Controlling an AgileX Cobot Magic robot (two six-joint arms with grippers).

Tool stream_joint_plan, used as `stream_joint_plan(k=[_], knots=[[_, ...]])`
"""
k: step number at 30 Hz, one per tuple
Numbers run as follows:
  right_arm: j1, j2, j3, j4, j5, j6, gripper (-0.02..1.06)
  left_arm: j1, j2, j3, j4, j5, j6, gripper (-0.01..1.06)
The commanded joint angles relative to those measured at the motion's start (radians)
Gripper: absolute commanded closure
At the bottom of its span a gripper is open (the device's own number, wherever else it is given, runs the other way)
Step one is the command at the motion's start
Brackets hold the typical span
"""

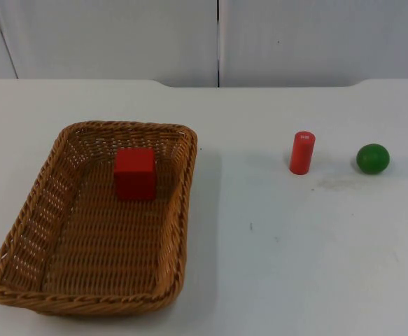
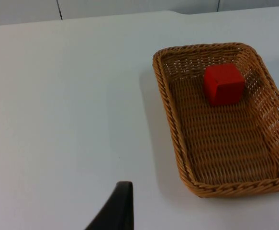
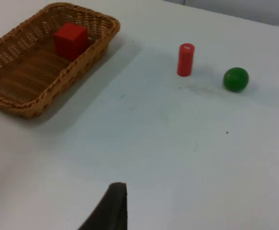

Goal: Pick up the basket with the left hand and place the object to the left of the red cylinder into the basket with the right hand.

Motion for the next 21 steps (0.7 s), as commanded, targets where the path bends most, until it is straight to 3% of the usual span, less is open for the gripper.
stream_joint_plan(k=[1, 21], knots=[[-0.055, -0.004, 0.003, 0.000, -0.012, -0.008, -0.01, -0.007, -0.004, 0.004, -0.006, -0.002, -0.007, 0.00], [-0.436, -0.004, 0.003, 0.005, -0.012, -0.008, -0.01, -0.007, -0.004, 0.004, -0.006, -0.002, -0.007, 0.00]])
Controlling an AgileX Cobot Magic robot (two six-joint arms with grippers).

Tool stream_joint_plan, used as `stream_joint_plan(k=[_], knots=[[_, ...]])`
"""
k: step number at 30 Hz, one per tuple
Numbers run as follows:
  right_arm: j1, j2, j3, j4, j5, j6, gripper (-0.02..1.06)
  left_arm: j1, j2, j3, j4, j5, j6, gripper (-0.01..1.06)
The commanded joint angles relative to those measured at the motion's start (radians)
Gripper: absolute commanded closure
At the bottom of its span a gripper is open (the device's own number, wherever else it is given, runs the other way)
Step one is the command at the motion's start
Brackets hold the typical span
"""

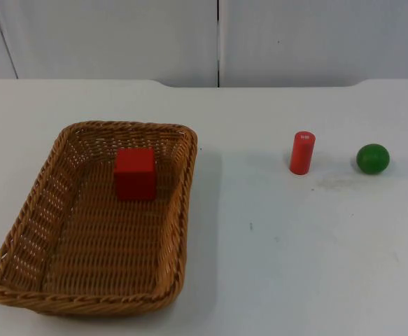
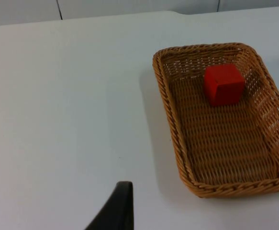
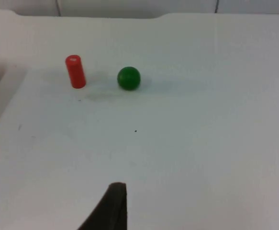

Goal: Pick up the basket with the left hand and place the object to the left of the red cylinder into the basket with the right hand.

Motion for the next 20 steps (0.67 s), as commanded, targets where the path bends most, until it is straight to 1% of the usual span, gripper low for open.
stream_joint_plan(k=[1, 9, 13, 14, 18, 19, 20], knots=[[-0.029, -0.004, 0.003, 0.005, -0.008, -0.008, -0.01, -0.007, -0.004, 0.004, -0.006, -0.002, -0.007, 0.00], [-0.033, -0.004, 0.003, 0.007, -0.008, -0.008, -0.01, -0.007, -0.004, 0.004, -0.006, -0.002, -0.007, 0.00], [-0.033, -0.004, 0.003, 0.007, -0.008, -0.008, -0.01, 0.084, -0.004, 0.004, -0.003, -0.002, -0.007, 0.00], [-0.033, -0.004, 0.003, 0.007, -0.008, -0.008, -0.01, 0.084, -0.004, 0.004, -0.003, -0.002, -0.007, 0.00], [-0.027, -0.004, 0.003, 0.008, -0.008, -0.008, -0.01, 0.175, -0.004, 0.004, -0.003, -0.002, -0.007, 0.00], [-0.027, -0.004, 0.003, 0.008, -0.008, -0.008, -0.01, 0.175, -0.004, 0.004, -0.003, -0.002, -0.007, 0.00], [-0.018, -0.004, 0.003, 0.008, -0.008, -0.008, -0.01, 0.192, -0.004, 0.004, -0.003, -0.002, -0.007, 0.00]])
